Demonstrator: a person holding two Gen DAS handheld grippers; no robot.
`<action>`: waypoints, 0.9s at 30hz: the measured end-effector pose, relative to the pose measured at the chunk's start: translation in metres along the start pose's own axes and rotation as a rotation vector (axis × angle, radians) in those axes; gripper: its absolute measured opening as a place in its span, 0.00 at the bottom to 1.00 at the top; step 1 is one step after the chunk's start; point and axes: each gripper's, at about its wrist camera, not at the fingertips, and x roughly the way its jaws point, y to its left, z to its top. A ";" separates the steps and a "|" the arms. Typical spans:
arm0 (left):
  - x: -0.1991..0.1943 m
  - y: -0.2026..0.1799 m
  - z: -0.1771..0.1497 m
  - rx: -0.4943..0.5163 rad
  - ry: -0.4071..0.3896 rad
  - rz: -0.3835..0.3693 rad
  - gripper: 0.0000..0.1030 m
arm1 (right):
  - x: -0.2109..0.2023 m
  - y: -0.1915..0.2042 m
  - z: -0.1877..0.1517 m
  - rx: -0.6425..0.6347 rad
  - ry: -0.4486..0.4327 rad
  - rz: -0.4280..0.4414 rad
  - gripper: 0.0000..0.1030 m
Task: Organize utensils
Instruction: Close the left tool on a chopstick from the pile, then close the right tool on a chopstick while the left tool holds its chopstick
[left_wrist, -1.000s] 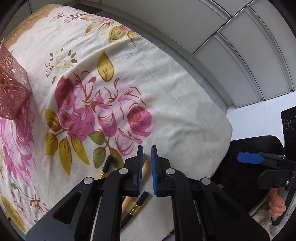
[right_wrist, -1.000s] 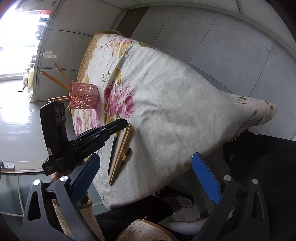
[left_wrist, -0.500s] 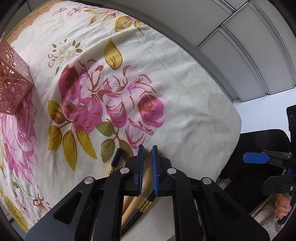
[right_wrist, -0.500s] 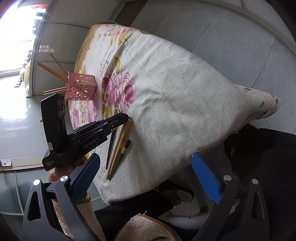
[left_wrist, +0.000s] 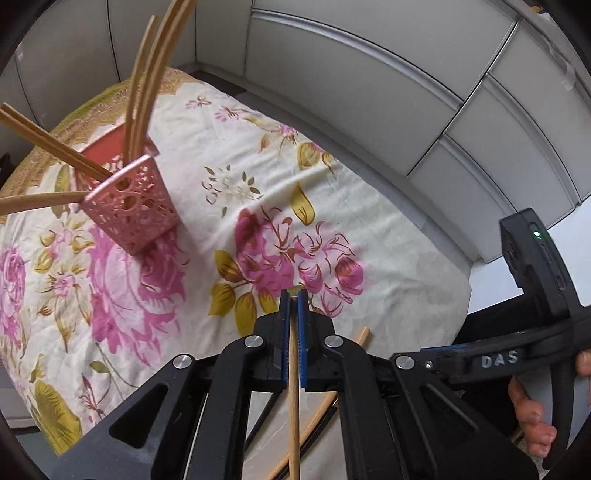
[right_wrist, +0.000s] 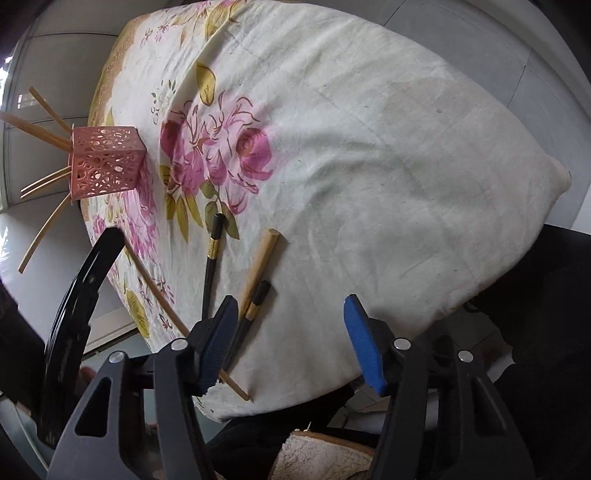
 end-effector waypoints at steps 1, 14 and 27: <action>-0.008 0.001 -0.001 0.003 -0.017 0.000 0.03 | 0.000 0.006 0.002 0.014 -0.009 -0.021 0.49; -0.078 0.004 -0.014 0.039 -0.163 0.025 0.03 | 0.037 0.065 0.024 0.058 -0.085 -0.314 0.12; -0.131 0.012 -0.019 -0.040 -0.355 0.045 0.00 | -0.015 0.080 -0.005 -0.227 -0.364 -0.088 0.09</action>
